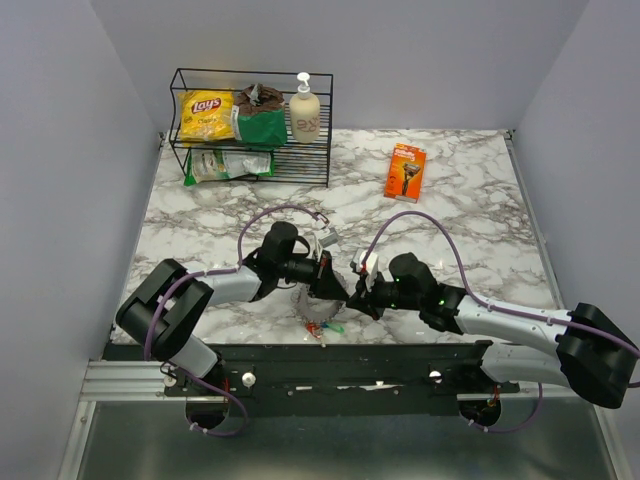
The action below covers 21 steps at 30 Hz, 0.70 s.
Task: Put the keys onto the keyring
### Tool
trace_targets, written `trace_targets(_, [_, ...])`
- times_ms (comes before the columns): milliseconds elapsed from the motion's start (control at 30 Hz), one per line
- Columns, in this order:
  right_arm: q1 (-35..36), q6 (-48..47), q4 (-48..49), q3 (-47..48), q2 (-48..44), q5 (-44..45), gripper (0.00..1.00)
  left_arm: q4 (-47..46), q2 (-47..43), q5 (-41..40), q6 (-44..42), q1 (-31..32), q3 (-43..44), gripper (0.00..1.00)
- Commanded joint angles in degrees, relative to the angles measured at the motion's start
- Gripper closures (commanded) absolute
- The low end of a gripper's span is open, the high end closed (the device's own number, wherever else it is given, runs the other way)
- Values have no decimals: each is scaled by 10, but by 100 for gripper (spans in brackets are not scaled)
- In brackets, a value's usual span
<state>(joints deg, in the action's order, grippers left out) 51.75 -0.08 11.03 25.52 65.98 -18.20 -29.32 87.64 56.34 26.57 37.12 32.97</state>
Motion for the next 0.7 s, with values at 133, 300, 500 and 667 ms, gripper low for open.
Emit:
trace_targets(133, [5,15,28,-7,-8,-11,99,-88,-19,10,31,7,0,100])
trace_targets(300, [9,16,29,-6,-7,-10,99,-116,-17,11,46,7,-4,100])
trace_targets(500, [12,17,27,-2,3,-10,99,-151,-13,17,69,6,-10,100])
trace_targets(667, [15,20,27,-1,7,-4,99,-159,-12,18,73,7,-13,100])
